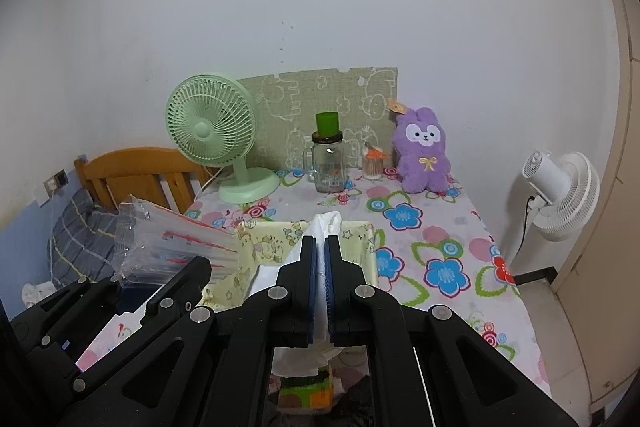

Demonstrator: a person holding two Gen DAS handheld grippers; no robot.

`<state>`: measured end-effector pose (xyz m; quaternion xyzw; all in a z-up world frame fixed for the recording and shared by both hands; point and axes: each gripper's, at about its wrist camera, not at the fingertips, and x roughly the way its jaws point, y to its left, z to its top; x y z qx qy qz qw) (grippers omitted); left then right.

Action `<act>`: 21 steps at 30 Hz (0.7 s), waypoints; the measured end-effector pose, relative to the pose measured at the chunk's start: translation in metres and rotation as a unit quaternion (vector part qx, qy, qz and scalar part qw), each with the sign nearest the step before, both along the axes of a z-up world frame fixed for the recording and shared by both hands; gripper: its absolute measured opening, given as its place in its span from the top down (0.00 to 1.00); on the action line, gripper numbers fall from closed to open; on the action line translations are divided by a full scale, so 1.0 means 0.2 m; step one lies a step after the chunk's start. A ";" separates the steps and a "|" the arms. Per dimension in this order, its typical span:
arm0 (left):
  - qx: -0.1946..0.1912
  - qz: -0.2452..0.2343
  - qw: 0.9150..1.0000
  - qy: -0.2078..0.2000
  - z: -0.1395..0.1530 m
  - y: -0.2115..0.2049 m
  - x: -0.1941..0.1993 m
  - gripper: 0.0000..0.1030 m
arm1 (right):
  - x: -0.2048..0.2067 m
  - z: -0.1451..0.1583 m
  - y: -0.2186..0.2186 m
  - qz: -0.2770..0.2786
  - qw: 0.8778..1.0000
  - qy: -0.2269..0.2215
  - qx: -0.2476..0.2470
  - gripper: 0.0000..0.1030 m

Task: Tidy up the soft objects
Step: 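Lift the plastic bag with the left tool while the right tool carries the white cloth over the basket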

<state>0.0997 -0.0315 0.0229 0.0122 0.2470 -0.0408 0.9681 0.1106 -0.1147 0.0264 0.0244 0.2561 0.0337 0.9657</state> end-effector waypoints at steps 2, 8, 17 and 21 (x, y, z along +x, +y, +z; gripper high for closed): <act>0.001 0.000 1.000 0.001 0.00 0.00 0.03 0.83 | 0.04 -0.01 0.00 0.000 1.000 0.002 0.001 0.93; -0.001 0.002 1.000 0.007 -0.03 0.01 0.12 0.83 | 0.15 -0.03 0.00 -0.002 1.000 0.009 0.000 0.93; 0.003 0.015 1.000 0.012 -0.06 0.03 0.25 0.83 | 0.30 -0.09 0.02 0.007 1.000 0.015 0.004 0.93; 0.007 0.025 1.000 0.015 -0.09 0.04 0.31 0.83 | 0.37 -0.12 0.03 0.013 1.000 0.018 0.005 0.93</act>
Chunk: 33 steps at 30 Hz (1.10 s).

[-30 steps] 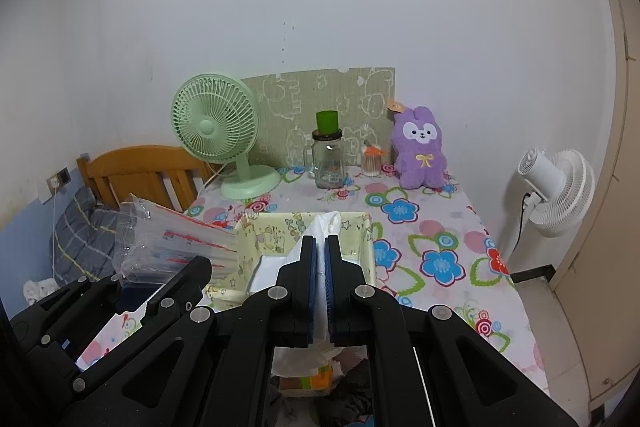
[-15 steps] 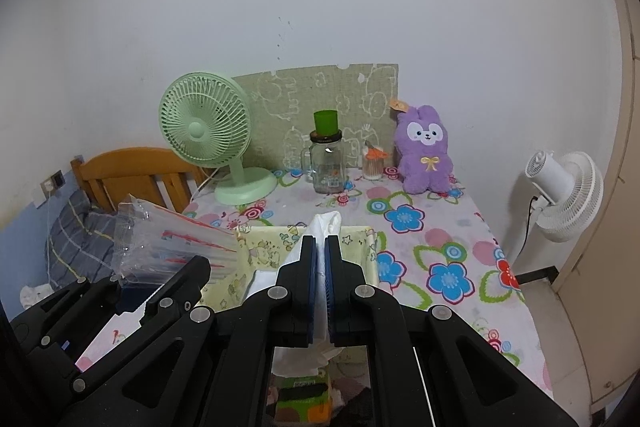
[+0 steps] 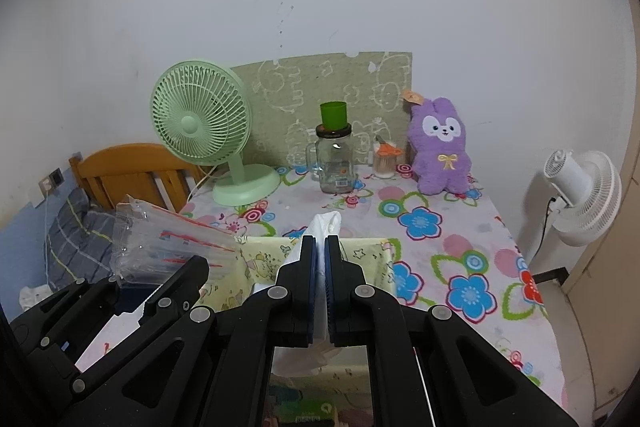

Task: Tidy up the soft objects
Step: 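Lift the plastic bag with the left tool while the right tool carries the white cloth over the basket, then lower both items into the basket and open both tools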

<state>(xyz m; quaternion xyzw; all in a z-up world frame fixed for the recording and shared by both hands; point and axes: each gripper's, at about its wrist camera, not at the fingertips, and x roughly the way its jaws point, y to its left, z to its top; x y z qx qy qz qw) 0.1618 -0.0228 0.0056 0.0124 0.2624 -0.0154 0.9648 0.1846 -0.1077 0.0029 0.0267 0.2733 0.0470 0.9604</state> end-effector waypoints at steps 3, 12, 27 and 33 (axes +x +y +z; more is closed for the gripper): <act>0.002 0.005 1.000 0.006 -0.03 0.01 0.05 0.83 | 0.06 -0.04 0.00 0.003 1.000 0.003 -0.001 0.93; 0.007 0.002 0.999 0.032 -0.19 0.00 0.24 0.83 | 0.25 -0.19 0.00 0.009 1.000 0.022 0.007 0.93; 0.000 0.015 0.996 0.089 -0.38 0.02 0.37 0.44 | 0.44 -0.42 0.03 0.043 0.995 0.087 0.012 0.91; -0.005 -0.010 0.996 0.092 -0.38 -0.01 0.34 0.22 | 0.43 -0.43 0.03 0.034 0.995 0.093 -0.008 0.61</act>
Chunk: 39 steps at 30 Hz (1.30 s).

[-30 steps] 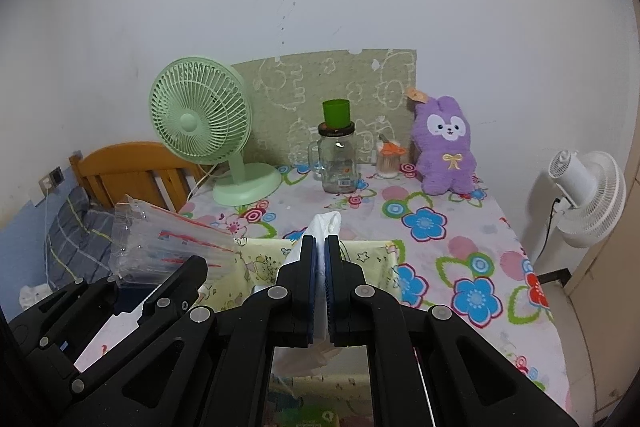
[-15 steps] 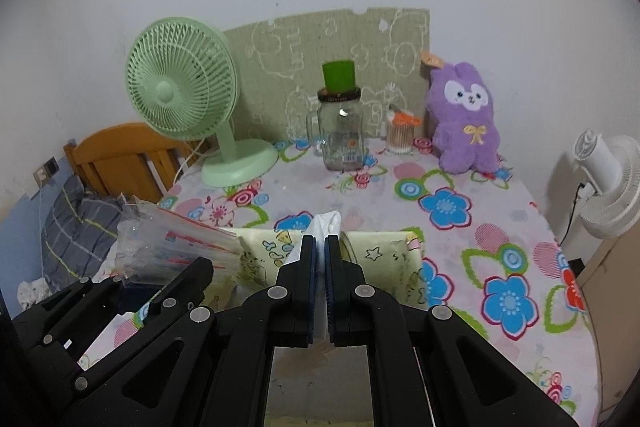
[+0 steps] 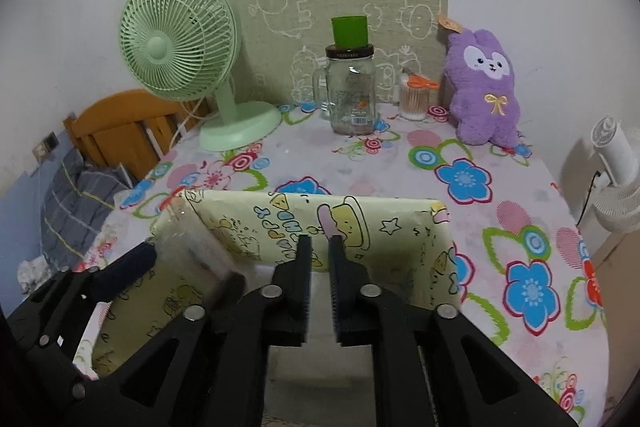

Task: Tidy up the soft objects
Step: 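Lower both items into the basket and open both tools, then withdraw both tools from the basket toward the remaining items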

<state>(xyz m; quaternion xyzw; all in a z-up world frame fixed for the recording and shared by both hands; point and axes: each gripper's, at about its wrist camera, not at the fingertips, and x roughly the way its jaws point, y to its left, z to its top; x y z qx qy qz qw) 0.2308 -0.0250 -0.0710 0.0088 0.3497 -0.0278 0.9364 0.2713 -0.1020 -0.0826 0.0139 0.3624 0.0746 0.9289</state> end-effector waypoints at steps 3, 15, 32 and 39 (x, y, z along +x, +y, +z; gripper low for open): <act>-0.003 -0.004 1.000 -0.010 0.01 -0.01 -0.02 0.17 | -0.04 0.03 -0.01 -0.011 1.000 -0.025 -0.014 0.25; -0.013 -0.015 0.999 -0.036 0.13 -0.03 -0.13 0.05 | -0.17 0.16 -0.03 -0.020 0.998 -0.050 -0.015 0.07; -0.010 -0.029 0.997 -0.071 0.28 -0.08 -0.36 0.05 | -0.44 0.34 -0.08 -0.038 0.995 -0.088 -0.015 0.01; -0.014 -0.031 0.996 -0.077 0.32 -0.09 -0.46 0.05 | -0.54 0.37 -0.08 -0.032 0.995 -0.091 -0.021 0.01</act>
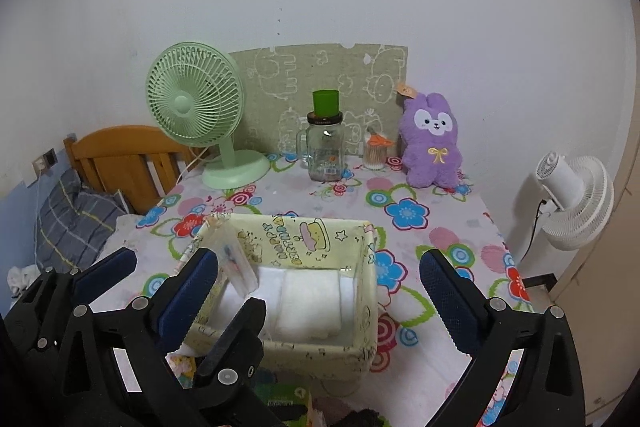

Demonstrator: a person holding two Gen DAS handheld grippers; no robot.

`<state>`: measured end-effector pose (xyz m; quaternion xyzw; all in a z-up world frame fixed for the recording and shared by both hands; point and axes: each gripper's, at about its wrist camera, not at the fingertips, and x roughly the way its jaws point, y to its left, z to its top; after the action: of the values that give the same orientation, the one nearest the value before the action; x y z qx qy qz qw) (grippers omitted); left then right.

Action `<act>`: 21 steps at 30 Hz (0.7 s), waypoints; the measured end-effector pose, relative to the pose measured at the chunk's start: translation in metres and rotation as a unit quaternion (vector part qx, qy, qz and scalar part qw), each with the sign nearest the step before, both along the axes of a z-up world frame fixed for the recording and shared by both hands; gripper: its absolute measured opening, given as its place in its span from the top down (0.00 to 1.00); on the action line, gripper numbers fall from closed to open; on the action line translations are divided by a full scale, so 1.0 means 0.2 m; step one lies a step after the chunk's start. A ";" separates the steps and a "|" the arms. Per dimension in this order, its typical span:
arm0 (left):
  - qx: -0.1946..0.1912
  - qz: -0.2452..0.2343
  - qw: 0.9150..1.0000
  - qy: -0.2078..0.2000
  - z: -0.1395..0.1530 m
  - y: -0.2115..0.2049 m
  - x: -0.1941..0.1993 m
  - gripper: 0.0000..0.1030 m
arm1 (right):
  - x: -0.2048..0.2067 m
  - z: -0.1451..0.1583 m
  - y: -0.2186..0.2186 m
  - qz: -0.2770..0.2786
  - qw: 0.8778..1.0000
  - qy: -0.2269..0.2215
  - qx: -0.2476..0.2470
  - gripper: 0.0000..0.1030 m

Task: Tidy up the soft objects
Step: 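Withdraw both tools from the basket toward the remaining items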

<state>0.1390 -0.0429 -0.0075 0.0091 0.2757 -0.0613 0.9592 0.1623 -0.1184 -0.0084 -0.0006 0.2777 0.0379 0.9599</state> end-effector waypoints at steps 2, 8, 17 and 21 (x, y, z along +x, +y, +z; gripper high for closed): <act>0.003 -0.001 1.000 -0.003 0.01 0.00 -0.03 0.05 | -0.04 0.01 -0.01 -0.001 1.000 -0.004 0.004 0.01; 0.001 -0.003 1.000 -0.010 0.03 -0.01 -0.11 0.05 | -0.13 0.03 -0.01 -0.003 1.000 -0.013 0.005 0.01; -0.007 -0.014 1.000 -0.014 0.04 -0.02 -0.23 0.05 | -0.27 0.05 -0.03 -0.011 1.000 -0.019 0.010 0.01; -0.012 -0.012 1.000 -0.009 0.02 -0.03 -0.26 0.05 | -0.31 0.04 -0.03 -0.014 1.000 -0.016 0.013 0.01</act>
<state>0.0864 -0.0490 -0.0030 0.0018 0.2662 -0.0763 0.9609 0.0997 -0.1251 -0.0008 0.0155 0.2615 0.0281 0.9647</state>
